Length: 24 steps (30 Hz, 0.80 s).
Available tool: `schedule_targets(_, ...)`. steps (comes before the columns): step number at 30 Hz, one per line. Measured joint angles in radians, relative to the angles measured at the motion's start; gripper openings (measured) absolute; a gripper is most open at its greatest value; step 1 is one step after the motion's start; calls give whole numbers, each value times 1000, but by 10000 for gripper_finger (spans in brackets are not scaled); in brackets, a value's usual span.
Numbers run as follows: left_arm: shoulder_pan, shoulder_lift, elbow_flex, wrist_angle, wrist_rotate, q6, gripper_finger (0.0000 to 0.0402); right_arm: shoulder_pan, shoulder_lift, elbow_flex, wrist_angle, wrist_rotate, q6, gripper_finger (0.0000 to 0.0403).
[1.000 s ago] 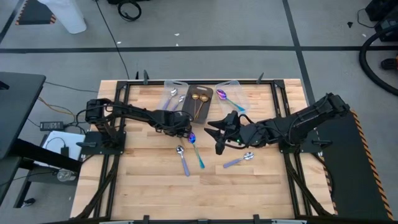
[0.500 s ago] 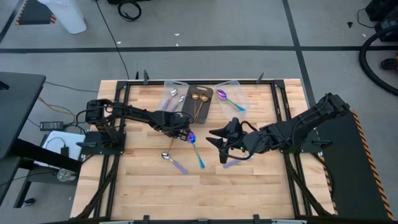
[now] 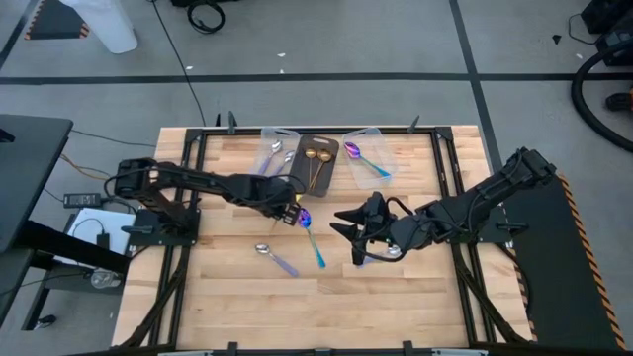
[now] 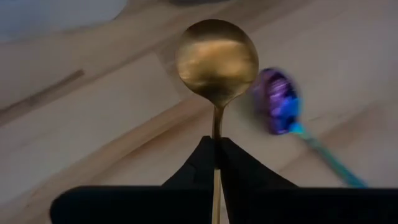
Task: Sort silverware by color (type)
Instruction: Put the gold spoon into the black bin
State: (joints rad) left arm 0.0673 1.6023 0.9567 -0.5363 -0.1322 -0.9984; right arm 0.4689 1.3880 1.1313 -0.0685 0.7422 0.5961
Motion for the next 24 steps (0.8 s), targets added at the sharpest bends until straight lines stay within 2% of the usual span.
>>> schedule_targets(10,1,-46,12,86,8,16,16,2,0,0,-3,0,21,158)
schedule_targets(14,4,-47,44,148,19,18,16,2,0,0,-27,0,56,158)
schedule_targets(24,93,-47,172,155,27,125,16,2,0,0,-80,8,108,158)
